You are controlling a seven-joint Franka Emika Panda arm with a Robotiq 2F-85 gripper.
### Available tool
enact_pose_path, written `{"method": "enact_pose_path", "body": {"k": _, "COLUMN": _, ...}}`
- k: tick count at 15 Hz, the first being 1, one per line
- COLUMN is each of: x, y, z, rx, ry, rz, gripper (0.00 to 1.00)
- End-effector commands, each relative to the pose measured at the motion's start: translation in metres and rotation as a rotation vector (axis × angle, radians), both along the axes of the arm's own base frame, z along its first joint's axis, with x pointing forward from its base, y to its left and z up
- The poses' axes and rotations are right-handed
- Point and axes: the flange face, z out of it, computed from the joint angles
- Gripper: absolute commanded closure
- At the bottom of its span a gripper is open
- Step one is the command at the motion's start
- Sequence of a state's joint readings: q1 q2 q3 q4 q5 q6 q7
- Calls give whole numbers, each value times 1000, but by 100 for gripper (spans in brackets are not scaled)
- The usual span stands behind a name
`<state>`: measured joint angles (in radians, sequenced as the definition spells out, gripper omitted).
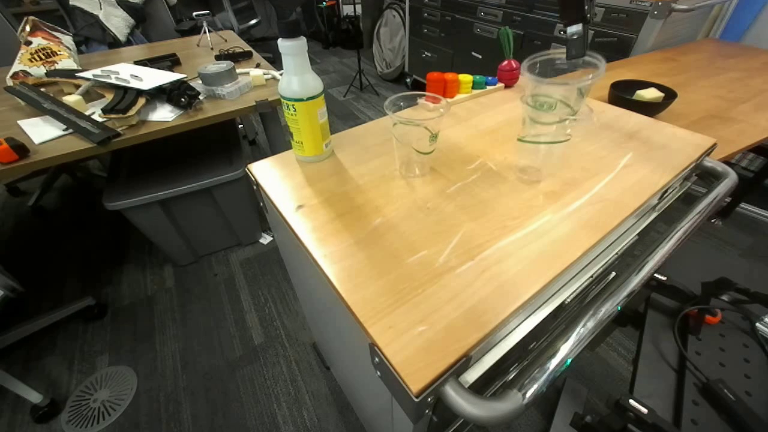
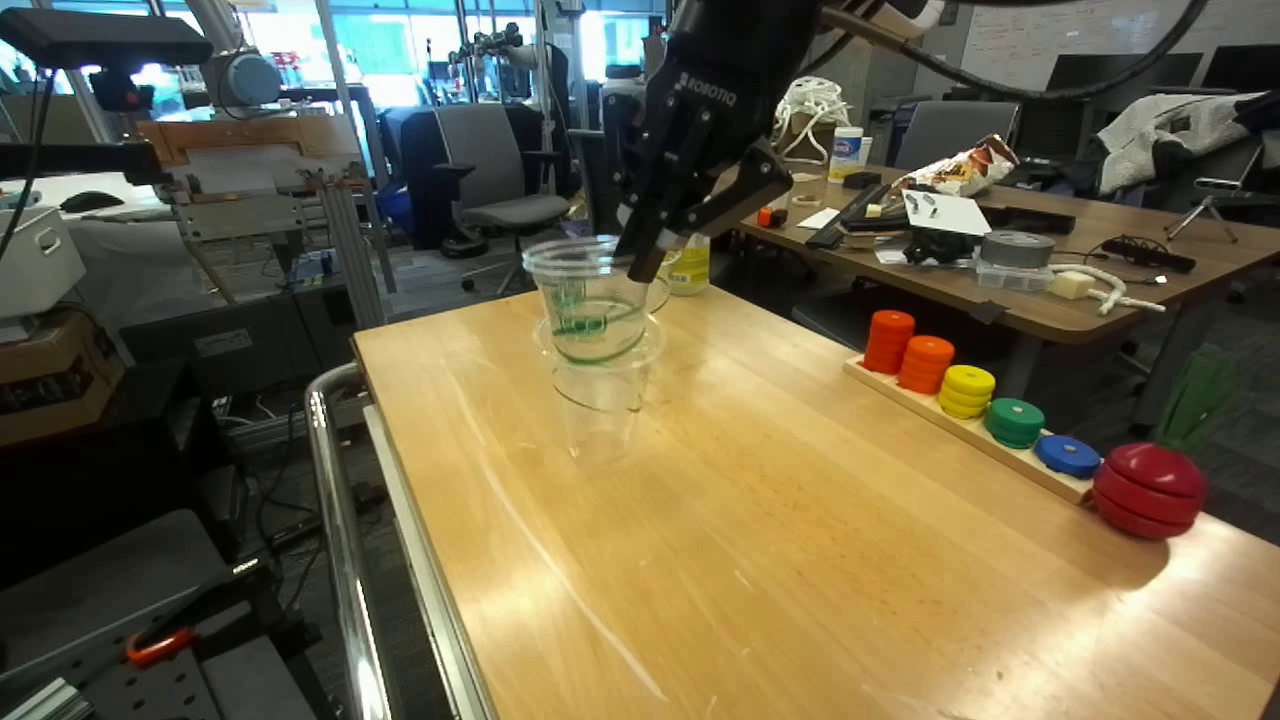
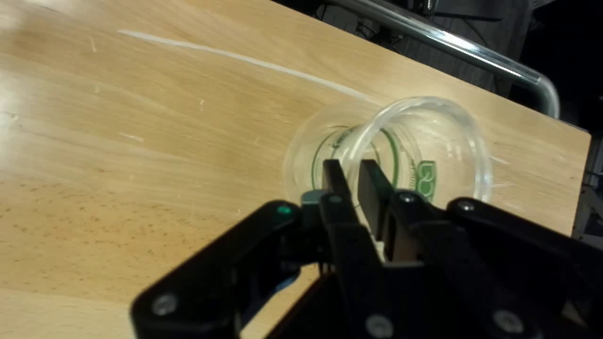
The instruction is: Stack the clear cups together
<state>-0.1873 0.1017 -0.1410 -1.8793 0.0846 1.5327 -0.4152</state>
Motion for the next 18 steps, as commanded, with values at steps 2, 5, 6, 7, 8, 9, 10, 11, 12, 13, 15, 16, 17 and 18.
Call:
{"method": "enact_pose_path", "body": {"k": 2, "x": -6, "y": 4, "z": -7, "rx": -26, "ry": -9, "rz": 63, "gripper": 44}}
{"method": "enact_pose_path", "body": {"k": 5, "x": -9, "y": 3, "z": -12, "rx": -18, "ry": -5, "rz": 65, "gripper": 21}}
{"method": "enact_pose_path", "body": {"k": 6, "x": -10, "y": 3, "z": -13, "rx": -18, "ry": -9, "rz": 63, "gripper": 13}}
{"method": "enact_pose_path", "body": {"k": 7, "x": -10, "y": 2, "z": -14, "rx": -18, "ry": -15, "rz": 60, "gripper": 6}}
{"method": "enact_pose_path", "body": {"k": 8, "x": -10, "y": 1, "z": -14, "rx": -14, "ry": -25, "rz": 53, "gripper": 1}}
{"method": "enact_pose_path", "body": {"k": 9, "x": -9, "y": 0, "z": -15, "rx": -12, "ry": -41, "rz": 43, "gripper": 0}}
{"method": "enact_pose_path", "body": {"k": 10, "x": -8, "y": -1, "z": -17, "rx": -7, "ry": -59, "rz": 29, "gripper": 0}}
{"method": "enact_pose_path", "body": {"k": 11, "x": -7, "y": -3, "z": -19, "rx": -7, "ry": -74, "rz": 17, "gripper": 0}}
{"method": "enact_pose_path", "body": {"k": 12, "x": -6, "y": -4, "z": -21, "rx": -5, "ry": -98, "rz": -1, "gripper": 0}}
{"method": "enact_pose_path", "body": {"k": 13, "x": -6, "y": -6, "z": -24, "rx": -7, "ry": -108, "rz": -8, "gripper": 0}}
{"method": "enact_pose_path", "body": {"k": 15, "x": -7, "y": -9, "z": -31, "rx": -17, "ry": -127, "rz": -21, "gripper": 0}}
{"method": "enact_pose_path", "body": {"k": 16, "x": -8, "y": -11, "z": -34, "rx": -27, "ry": -135, "rz": -27, "gripper": 0}}
{"method": "enact_pose_path", "body": {"k": 17, "x": -9, "y": -12, "z": -38, "rx": -37, "ry": -141, "rz": -32, "gripper": 0}}
{"method": "enact_pose_path", "body": {"k": 18, "x": -11, "y": -14, "z": -42, "rx": -47, "ry": -148, "rz": -36, "gripper": 0}}
